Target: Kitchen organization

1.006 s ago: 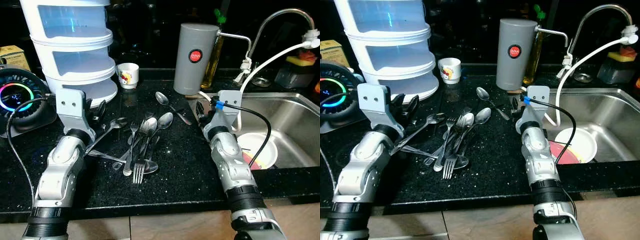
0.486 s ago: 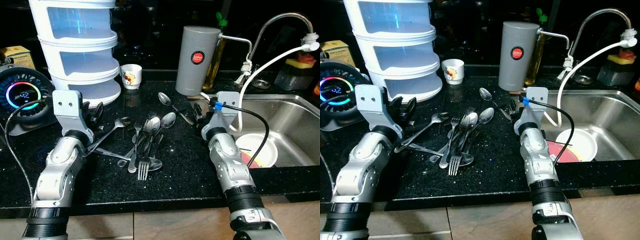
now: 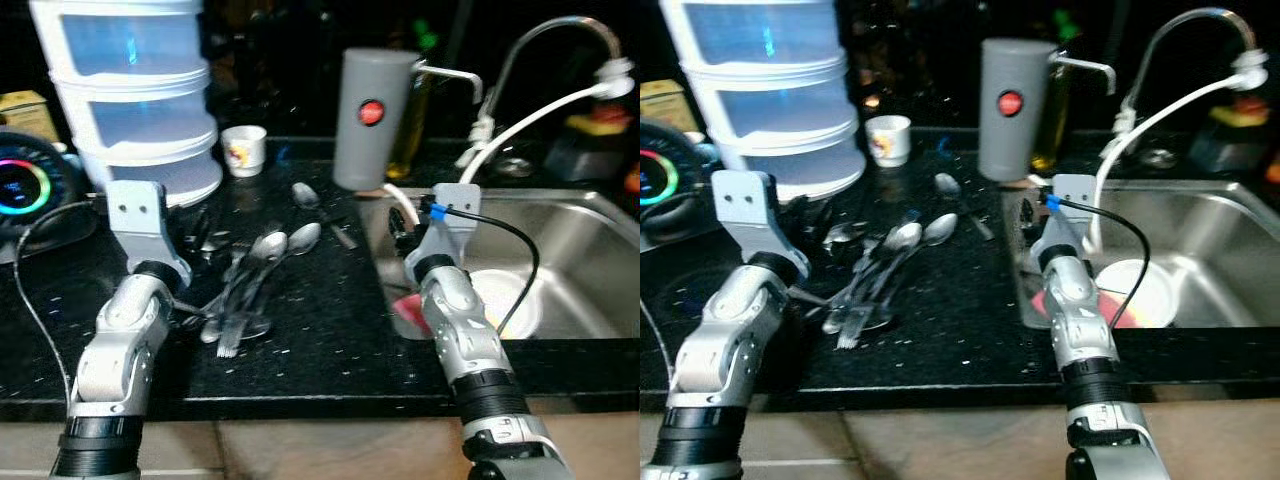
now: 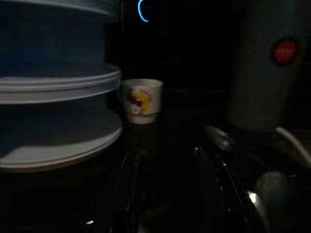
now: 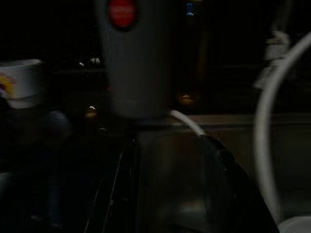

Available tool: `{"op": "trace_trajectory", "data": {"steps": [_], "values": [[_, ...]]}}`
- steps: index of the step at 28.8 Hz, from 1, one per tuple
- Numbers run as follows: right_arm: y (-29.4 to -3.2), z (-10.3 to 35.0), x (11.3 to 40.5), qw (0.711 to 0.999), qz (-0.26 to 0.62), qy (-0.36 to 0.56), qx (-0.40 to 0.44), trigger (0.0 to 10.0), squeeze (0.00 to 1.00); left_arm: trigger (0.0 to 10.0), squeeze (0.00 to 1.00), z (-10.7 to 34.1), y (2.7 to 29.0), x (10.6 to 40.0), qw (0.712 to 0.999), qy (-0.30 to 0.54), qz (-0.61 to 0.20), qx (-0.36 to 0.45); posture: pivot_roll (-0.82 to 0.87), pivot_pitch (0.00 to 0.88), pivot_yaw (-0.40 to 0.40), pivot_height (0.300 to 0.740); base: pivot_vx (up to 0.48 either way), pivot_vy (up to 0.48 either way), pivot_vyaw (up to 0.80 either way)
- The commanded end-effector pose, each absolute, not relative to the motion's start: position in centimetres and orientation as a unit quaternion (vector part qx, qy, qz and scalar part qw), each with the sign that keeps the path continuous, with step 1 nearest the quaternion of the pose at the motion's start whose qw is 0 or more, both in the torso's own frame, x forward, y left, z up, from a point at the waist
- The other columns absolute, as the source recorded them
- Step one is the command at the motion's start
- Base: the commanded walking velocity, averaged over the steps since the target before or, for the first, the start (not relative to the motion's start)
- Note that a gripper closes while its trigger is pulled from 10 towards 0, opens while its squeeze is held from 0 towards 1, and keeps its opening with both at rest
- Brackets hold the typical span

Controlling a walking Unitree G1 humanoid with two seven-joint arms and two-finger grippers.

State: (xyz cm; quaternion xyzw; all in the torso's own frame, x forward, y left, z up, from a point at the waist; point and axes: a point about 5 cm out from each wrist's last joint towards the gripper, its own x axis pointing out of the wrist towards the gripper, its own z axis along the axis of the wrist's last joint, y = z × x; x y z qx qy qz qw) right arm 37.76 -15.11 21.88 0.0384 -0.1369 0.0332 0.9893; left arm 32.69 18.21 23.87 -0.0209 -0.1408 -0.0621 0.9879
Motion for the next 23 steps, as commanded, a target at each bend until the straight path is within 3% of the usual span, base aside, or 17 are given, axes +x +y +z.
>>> {"op": "trace_trajectory", "data": {"steps": [1, 10, 14, 23], "values": [[-14.98, 21.61, 37.82, 0.990, 0.036, -0.129, 0.042, 10.0, 0.00, 10.0, 0.00, 23.39, 18.35, 32.66, 0.990, -0.127, -0.060, -0.027, 0.07, 0.035, -0.023, 0.740, 0.000, -0.341, 0.00], [-15.08, 21.65, 37.84, 0.990, 0.037, -0.129, 0.040, 10.0, 0.00, 10.0, 0.00, 23.36, 18.46, 32.65, 0.990, -0.125, -0.056, -0.036, 0.07, 0.036, -0.025, 0.740, 0.000, -0.340, 0.00], [-15.04, 21.70, 37.87, 0.990, 0.037, -0.129, 0.040, 10.0, 0.00, 10.0, 0.00, 23.28, 18.68, 32.71, 0.990, -0.118, -0.049, -0.066, 0.07, 0.036, -0.027, 0.740, 0.000, 0.000, 0.00], [-14.87, 21.82, 37.90, 0.990, 0.041, -0.130, 0.040, 10.0, 0.00, 10.0, 0.00, 23.64, 19.11, 32.56, 0.988, -0.127, -0.038, -0.077, 0.07, 0.037, -0.029, 0.740, 0.000, 0.432, 0.00]]}}
